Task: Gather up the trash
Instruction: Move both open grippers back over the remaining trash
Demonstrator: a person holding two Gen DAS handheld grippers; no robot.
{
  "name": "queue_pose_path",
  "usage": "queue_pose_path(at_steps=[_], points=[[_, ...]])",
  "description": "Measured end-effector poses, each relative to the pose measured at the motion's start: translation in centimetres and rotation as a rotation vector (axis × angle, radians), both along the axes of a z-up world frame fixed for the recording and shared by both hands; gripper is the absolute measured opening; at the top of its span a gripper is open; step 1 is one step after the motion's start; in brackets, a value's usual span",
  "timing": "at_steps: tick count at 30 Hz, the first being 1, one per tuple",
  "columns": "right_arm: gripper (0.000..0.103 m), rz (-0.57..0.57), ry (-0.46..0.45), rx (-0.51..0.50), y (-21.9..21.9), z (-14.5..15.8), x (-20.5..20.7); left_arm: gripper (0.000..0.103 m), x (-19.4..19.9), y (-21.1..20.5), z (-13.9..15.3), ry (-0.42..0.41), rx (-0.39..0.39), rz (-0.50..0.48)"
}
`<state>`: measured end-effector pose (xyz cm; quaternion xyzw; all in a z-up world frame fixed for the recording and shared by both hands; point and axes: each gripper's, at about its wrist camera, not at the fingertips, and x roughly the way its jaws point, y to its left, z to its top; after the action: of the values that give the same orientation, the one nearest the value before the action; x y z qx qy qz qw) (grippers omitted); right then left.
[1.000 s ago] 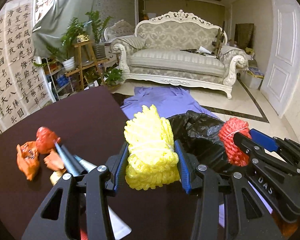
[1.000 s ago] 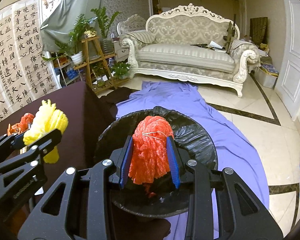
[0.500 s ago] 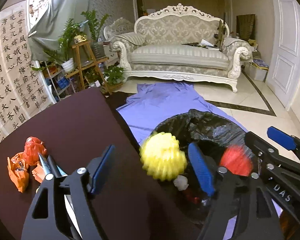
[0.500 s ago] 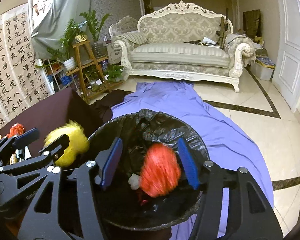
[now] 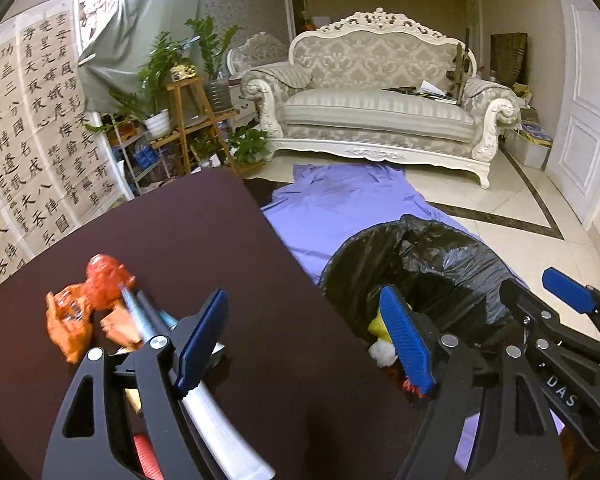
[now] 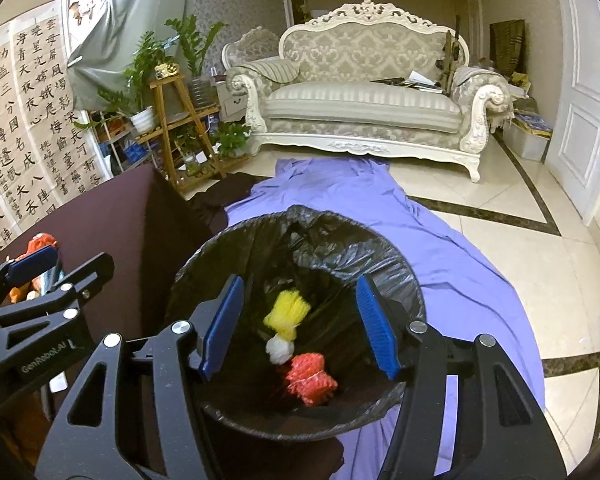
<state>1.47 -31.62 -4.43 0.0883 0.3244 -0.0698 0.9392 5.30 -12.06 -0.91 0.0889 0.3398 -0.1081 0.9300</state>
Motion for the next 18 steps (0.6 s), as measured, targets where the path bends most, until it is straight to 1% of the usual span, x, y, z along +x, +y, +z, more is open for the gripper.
queue_pose_path(at_steps=[7,12,18], points=[[0.057,0.054,0.008,0.003,3.2,0.2,-1.6,0.076,-2.6,3.1,0.2,0.019,-0.014,0.053],[0.057,0.094,0.012,0.009,5.3,0.3,-2.9,0.076,-4.7,5.3,0.5,0.016,-0.019,0.088],[0.057,0.131,0.011,0.013,7.3,0.5,-4.3,0.076,-6.4,7.6,0.0,0.024,-0.02,0.141]])
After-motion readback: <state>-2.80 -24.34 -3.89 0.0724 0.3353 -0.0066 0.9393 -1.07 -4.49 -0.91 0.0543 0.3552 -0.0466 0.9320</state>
